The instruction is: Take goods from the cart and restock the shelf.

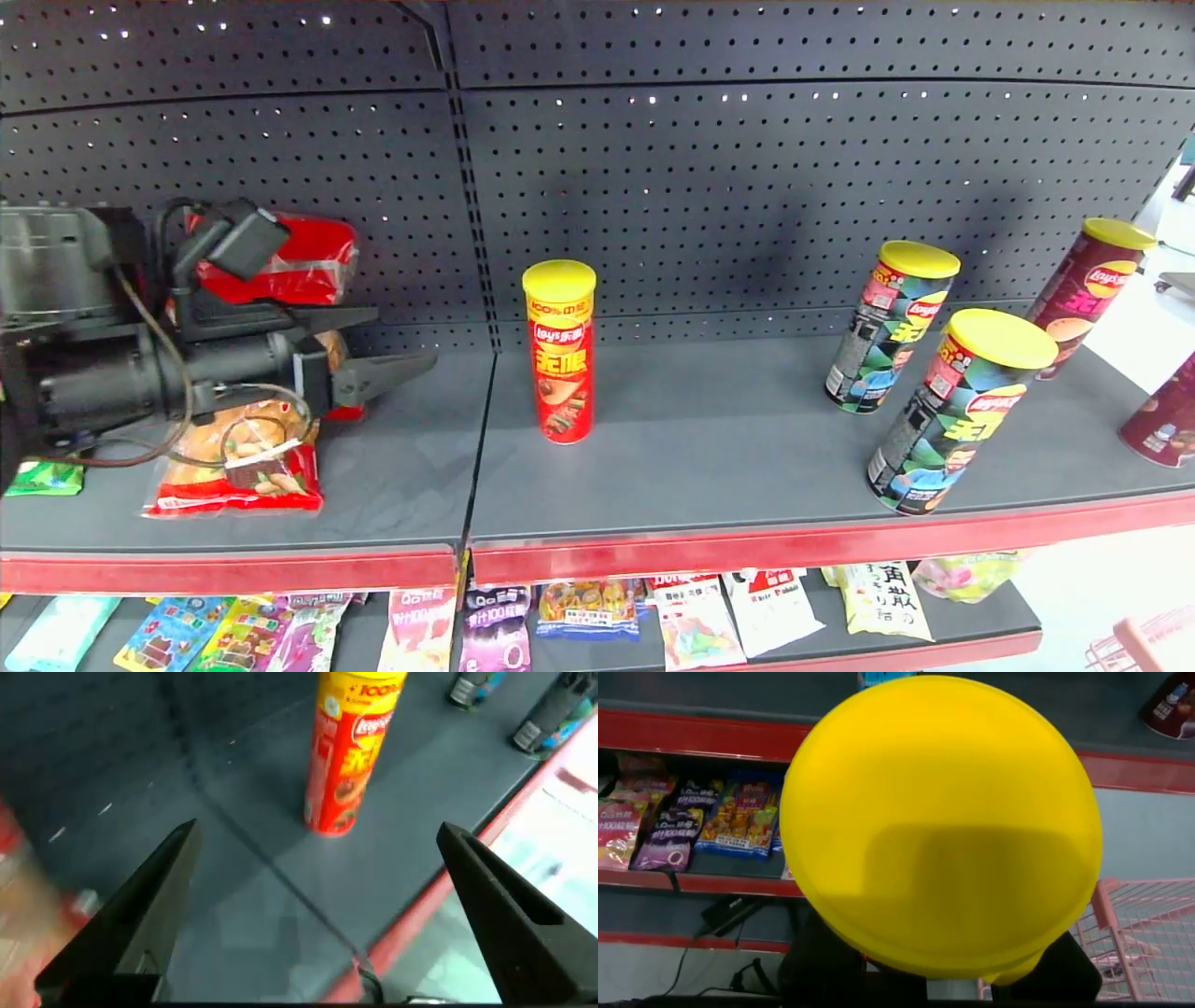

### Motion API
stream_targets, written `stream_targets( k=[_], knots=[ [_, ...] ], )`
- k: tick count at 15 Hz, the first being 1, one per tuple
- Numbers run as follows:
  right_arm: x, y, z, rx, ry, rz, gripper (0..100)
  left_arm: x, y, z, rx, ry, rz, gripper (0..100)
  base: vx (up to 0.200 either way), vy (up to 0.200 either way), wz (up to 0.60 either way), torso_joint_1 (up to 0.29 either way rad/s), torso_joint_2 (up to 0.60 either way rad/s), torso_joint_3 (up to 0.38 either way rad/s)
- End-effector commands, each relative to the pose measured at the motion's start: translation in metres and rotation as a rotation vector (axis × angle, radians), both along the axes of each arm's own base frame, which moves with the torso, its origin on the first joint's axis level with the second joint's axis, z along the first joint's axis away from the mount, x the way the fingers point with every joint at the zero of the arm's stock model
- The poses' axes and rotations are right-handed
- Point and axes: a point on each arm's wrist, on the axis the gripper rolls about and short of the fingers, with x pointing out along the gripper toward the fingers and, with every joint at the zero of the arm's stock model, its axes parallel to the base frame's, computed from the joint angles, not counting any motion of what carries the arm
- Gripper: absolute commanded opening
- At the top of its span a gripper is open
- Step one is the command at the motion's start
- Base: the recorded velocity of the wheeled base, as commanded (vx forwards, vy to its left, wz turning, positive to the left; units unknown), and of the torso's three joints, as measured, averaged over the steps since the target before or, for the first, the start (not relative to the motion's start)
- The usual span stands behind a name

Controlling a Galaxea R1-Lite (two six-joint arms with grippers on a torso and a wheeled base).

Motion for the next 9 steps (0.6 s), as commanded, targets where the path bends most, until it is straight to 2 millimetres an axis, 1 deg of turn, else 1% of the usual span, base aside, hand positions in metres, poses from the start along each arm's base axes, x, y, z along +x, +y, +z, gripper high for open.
stream_targets(
  k=[1, 2, 3, 6, 7, 8, 9],
  knots=[
    [0.000, 0.000, 0.000, 0.000, 0.001, -0.001, 0, 0.043, -0.026, -0.037, 0.016, 0.056, -0.081, 100, 0.000, 0.000, 0.00, 0.000, 0.00, 0.000],
    [0.000, 0.000, 0.000, 0.000, 0.001, -0.001, 0, 0.047, -0.036, -0.040, 0.007, 0.053, -0.105, 100, 0.000, 0.000, 0.00, 0.000, 0.00, 0.000],
    [0.000, 0.000, 0.000, 0.000, 0.001, -0.002, 0, 0.049, -0.041, -0.040, 0.001, 0.053, -0.115, 100, 0.000, 0.000, 0.00, 0.000, 0.00, 0.000],
    [0.000, 0.000, 0.000, -0.002, 0.003, -0.003, 0, 0.053, -0.048, -0.042, -0.003, 0.055, -0.145, 100, 0.000, 0.000, 0.00, 0.000, 0.00, 0.000],
    [0.000, 0.000, 0.000, -0.002, 0.003, -0.003, 0, 0.057, -0.049, -0.042, -0.003, 0.049, -0.145, 100, 0.000, 0.000, 0.00, 0.000, 0.00, 0.000],
    [0.000, 0.000, 0.000, -0.004, 0.002, -0.014, 0, 0.068, -0.052, -0.043, -0.006, 0.031, -0.144, 100, 0.000, 0.000, 0.00, 0.000, 0.00, 0.000],
    [0.000, 0.000, 0.000, -0.005, 0.002, -0.018, 0, 0.074, -0.054, -0.041, -0.009, 0.014, -0.145, 100, 0.000, 0.000, 0.00, 0.000, 0.00, 0.000]
  ],
)
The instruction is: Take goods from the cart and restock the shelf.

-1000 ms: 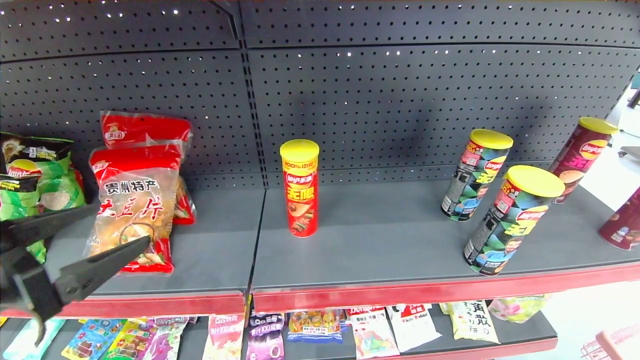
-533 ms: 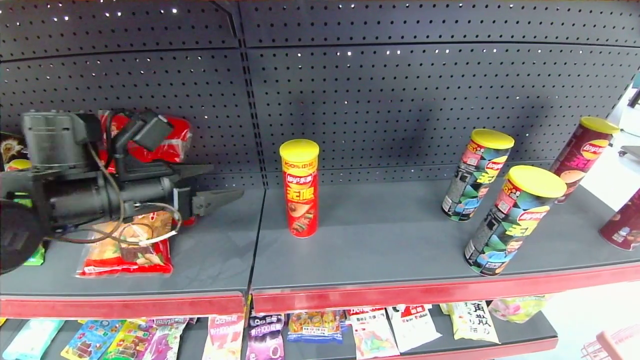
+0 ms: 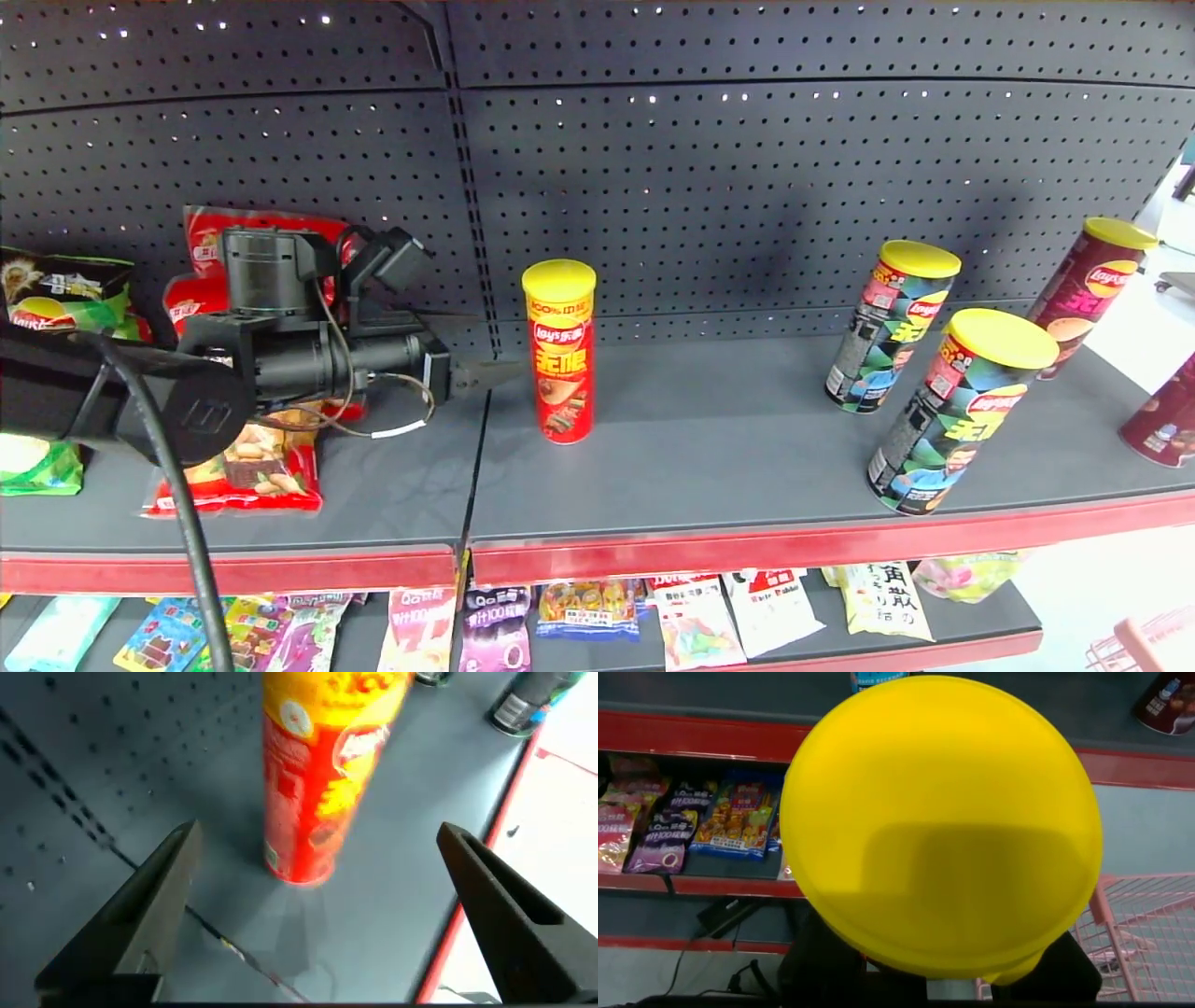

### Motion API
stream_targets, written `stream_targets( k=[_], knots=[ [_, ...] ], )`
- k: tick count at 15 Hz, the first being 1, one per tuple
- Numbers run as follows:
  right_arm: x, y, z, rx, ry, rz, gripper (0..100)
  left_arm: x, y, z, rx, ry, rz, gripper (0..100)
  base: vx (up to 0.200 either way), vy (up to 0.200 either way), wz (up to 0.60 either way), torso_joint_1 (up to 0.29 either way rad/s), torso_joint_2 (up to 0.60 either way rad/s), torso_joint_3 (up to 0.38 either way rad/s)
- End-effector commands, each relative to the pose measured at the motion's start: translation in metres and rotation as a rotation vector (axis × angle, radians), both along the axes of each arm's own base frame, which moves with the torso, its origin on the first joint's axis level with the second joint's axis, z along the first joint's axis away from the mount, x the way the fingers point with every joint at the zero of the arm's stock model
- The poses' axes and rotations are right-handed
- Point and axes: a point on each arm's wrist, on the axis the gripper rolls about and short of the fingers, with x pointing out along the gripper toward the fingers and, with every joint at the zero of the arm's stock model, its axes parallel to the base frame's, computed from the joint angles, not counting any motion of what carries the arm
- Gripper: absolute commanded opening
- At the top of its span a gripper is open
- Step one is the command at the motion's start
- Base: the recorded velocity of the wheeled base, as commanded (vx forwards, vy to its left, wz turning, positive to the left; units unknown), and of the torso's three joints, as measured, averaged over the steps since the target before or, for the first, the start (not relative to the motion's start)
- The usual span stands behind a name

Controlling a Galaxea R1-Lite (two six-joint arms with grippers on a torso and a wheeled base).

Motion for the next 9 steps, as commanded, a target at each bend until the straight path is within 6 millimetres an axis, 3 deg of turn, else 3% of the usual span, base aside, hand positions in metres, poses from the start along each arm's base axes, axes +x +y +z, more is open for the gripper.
stream_targets(
  k=[1, 9],
  knots=[
    [0.000, 0.000, 0.000, -0.001, 0.001, -0.001, 0, 0.012, -0.007, -0.004, -0.001, -0.006, -0.009, 100, 0.000, 0.000, 0.00, 0.000, 0.00, 0.000],
    [0.000, 0.000, 0.000, -0.002, -0.001, -0.004, 0, 0.028, -0.028, 0.001, -0.029, -0.025, -0.028, 100, 0.000, 0.000, 0.00, 0.000, 0.00, 0.000]
  ],
)
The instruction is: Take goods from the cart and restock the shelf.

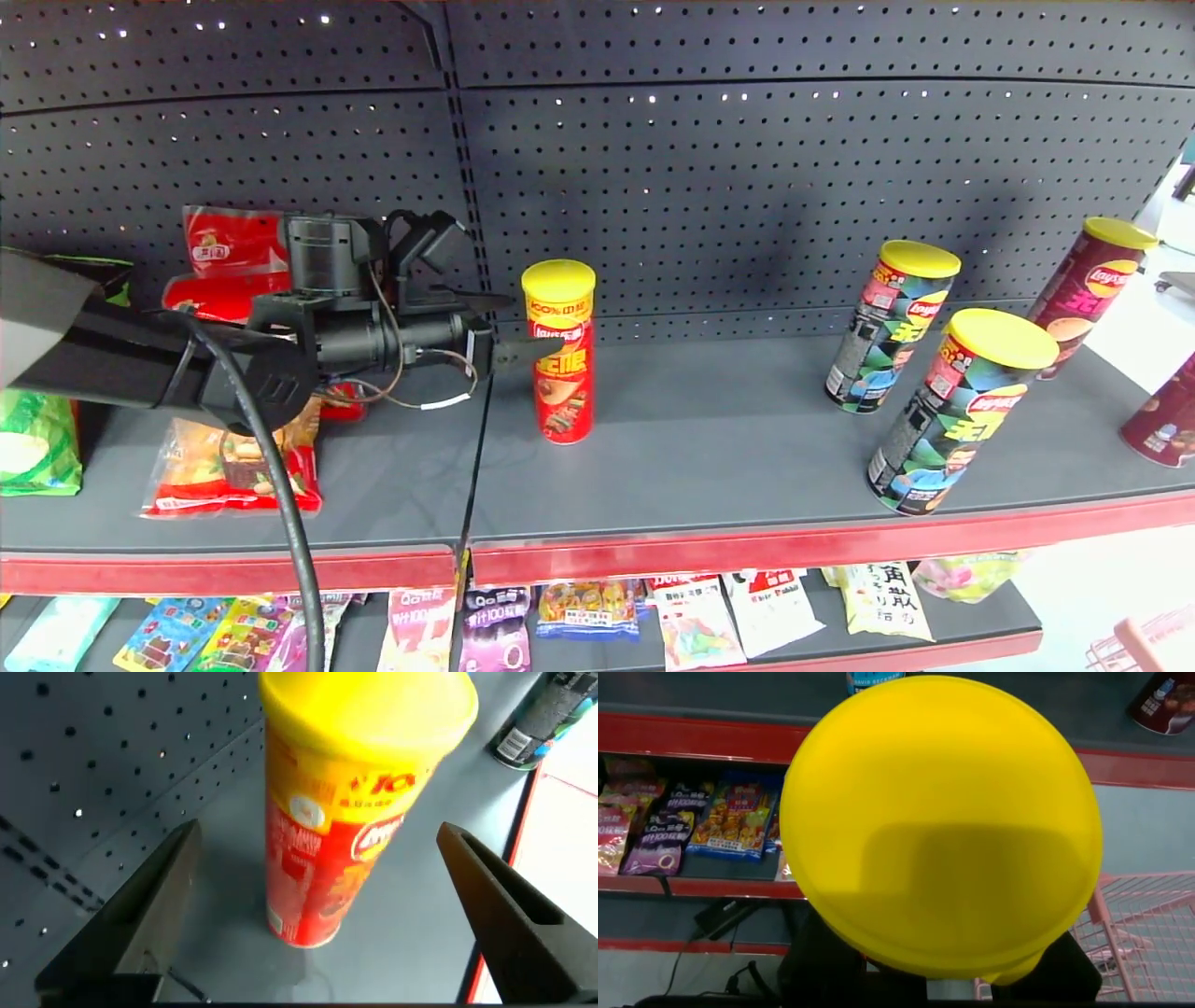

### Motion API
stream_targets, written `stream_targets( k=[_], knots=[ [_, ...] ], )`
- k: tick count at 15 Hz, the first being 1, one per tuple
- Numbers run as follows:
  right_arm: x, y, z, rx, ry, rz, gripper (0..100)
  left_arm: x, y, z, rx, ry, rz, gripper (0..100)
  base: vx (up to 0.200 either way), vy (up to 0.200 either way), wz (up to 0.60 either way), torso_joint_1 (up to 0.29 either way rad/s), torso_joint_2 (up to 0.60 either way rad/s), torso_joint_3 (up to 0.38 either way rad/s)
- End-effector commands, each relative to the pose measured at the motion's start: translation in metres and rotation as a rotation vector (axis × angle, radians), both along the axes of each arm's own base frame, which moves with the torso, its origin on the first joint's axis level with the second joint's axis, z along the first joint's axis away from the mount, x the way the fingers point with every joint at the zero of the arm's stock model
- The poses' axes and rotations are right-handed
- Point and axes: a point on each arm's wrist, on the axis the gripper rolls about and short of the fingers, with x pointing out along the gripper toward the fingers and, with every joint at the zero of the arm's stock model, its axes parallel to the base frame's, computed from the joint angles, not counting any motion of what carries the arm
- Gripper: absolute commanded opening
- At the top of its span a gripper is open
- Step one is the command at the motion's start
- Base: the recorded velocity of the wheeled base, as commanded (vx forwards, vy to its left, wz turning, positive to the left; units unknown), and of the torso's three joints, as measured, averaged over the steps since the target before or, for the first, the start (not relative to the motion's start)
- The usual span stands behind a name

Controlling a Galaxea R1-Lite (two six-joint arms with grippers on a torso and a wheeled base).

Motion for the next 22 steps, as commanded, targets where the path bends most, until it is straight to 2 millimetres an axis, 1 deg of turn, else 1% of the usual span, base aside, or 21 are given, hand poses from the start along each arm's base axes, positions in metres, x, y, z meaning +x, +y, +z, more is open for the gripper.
stream_targets(
  k=[1, 6, 7, 10, 16, 22],
  knots=[
    [0.000, 0.000, 0.000, -0.001, 0.002, 0.000, 0, 0.008, -0.004, -0.001, -0.002, -0.010, -0.004, 100, 0.000, 0.000, 0.00, 0.000, 0.00, 0.000],
    [0.000, 0.000, 0.000, -0.001, 0.002, -0.001, 0, 0.015, -0.011, -0.007, -0.013, -0.035, -0.028, 100, 0.000, 0.000, 0.00, 0.000, 0.00, 0.000],
    [0.000, 0.000, 0.000, -0.001, 0.002, -0.001, 0, 0.021, -0.014, -0.011, -0.021, -0.054, -0.032, 100, 0.000, 0.000, 0.00, 0.000, 0.00, 0.000],
    [0.000, 0.000, 0.000, -0.001, 0.001, -0.009, 0, 0.028, -0.018, -0.012, -0.024, -0.063, -0.037, 100, 0.000, 0.000, 0.00, 0.000, 0.00, 0.000],
    [0.000, 0.000, 0.000, -0.001, 0.000, -0.009, 0, 0.029, -0.022, -0.015, -0.025, -0.055, -0.044, 100, 0.000, 0.000, 0.00, 0.000, 0.00, 0.000],
    [0.000, 0.000, 0.000, -0.001, 0.001, -0.009, 0, 0.025, -0.021, -0.008, -0.029, -0.069, -0.039, 100, 0.000, 0.000, 0.00, 0.000, 0.00, 0.000]
  ],
)
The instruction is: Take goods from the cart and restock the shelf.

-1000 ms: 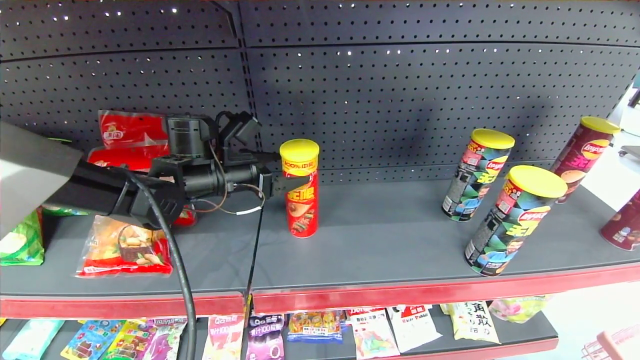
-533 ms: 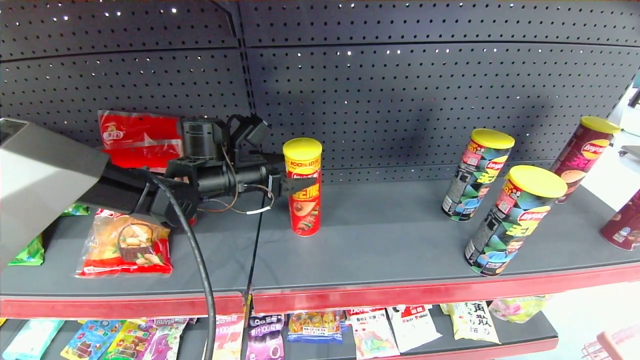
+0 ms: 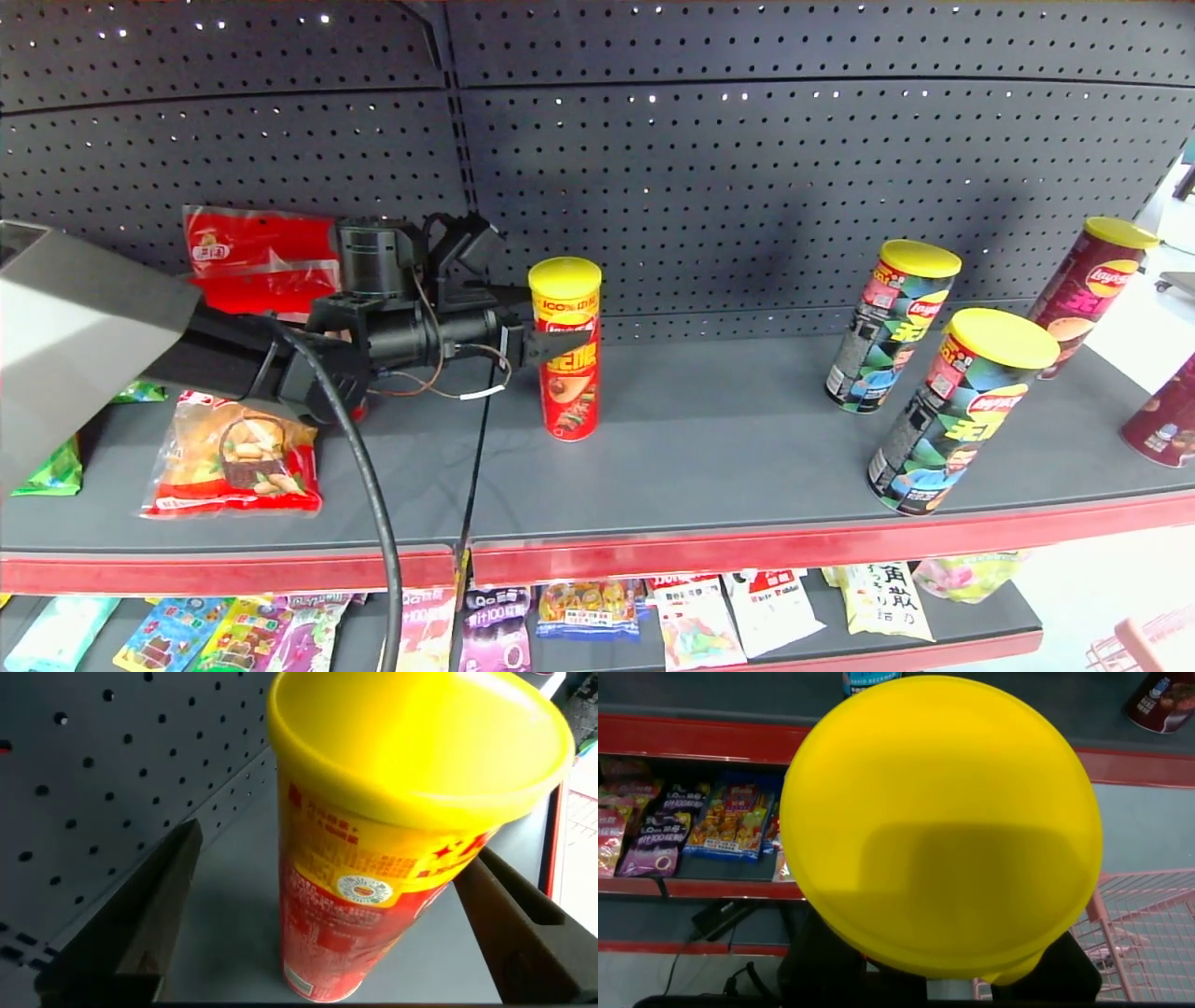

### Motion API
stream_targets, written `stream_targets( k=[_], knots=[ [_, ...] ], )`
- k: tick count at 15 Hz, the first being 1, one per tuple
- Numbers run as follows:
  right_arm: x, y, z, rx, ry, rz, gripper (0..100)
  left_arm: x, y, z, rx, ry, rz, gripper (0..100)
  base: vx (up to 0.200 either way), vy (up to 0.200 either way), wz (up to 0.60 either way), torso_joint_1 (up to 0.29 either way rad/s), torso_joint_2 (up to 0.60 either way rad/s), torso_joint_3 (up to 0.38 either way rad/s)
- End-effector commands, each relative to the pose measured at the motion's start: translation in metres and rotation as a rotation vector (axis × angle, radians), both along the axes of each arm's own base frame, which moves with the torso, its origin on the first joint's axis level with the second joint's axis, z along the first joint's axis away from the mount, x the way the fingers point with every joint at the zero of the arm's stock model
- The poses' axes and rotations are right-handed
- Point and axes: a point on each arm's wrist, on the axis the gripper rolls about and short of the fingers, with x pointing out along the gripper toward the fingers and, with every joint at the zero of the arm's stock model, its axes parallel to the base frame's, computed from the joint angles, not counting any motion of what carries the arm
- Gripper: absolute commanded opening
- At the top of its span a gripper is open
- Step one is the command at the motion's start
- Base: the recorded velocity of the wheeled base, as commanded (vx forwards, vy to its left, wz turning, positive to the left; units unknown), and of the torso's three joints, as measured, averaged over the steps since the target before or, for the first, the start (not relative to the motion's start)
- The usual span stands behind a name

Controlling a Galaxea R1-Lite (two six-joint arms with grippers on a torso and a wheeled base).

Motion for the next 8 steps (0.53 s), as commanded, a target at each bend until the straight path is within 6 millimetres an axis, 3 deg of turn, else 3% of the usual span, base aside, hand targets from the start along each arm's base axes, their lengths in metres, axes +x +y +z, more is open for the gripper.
stream_targets(
  k=[1, 8],
  knots=[
    [0.000, 0.000, 0.000, 0.000, 0.002, 0.001, 0, -0.002, 0.001, 0.004, -0.001, -0.007, 0.007, 100, 0.000, 0.000, 0.00, 0.000, 0.00, 0.000],
    [0.000, 0.000, 0.000, -0.001, 0.000, 0.001, 0, -0.002, -0.012, -0.005, 0.010, 0.013, 0.000, 100, 0.000, 0.000, 0.00, 0.000, 0.00, 0.000]
  ],
)
